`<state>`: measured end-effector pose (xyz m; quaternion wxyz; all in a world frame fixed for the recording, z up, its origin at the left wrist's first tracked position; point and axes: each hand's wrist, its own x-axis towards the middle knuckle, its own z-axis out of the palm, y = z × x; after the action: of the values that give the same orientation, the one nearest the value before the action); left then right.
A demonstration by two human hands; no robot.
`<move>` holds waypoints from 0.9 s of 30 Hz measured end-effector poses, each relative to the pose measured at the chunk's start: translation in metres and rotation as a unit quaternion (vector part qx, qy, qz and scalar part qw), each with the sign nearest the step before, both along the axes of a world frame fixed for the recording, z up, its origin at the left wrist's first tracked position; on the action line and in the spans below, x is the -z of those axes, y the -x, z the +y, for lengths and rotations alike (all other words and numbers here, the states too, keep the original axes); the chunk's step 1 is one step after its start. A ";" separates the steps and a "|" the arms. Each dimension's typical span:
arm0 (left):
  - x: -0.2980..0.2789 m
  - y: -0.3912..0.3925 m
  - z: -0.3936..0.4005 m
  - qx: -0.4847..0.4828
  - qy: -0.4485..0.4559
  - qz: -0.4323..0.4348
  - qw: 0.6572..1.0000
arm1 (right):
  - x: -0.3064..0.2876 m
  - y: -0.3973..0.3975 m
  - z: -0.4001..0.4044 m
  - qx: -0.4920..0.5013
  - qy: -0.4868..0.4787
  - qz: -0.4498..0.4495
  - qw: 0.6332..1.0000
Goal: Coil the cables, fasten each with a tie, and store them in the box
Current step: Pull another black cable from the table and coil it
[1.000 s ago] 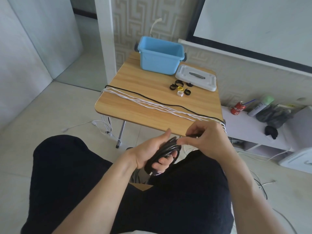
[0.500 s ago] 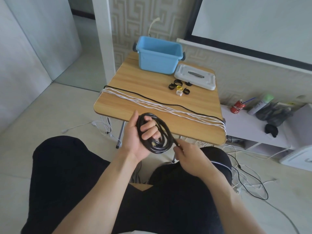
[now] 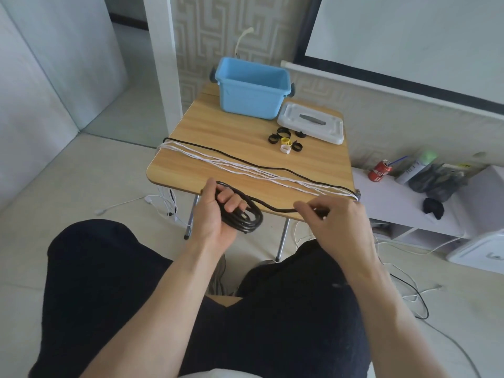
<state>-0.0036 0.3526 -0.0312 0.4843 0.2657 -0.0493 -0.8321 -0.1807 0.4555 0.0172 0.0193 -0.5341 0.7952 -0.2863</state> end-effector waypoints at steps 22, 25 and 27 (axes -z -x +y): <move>0.012 -0.005 0.006 0.383 0.370 -0.451 0.716 | -0.040 -0.050 -0.005 -0.251 -0.155 0.012 0.955; 0.009 -0.014 0.006 0.498 0.292 -0.195 0.793 | -0.048 -0.027 -0.009 -0.223 -0.092 -0.060 0.969; 0.010 -0.018 0.002 0.501 0.232 -0.080 0.830 | -0.044 -0.011 -0.013 -0.221 -0.072 -0.148 0.961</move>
<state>0.0147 0.3548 -0.0415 0.0432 0.1496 -0.4058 -0.9006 -0.1696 0.4427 0.0612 0.2381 -0.6451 0.6646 -0.2925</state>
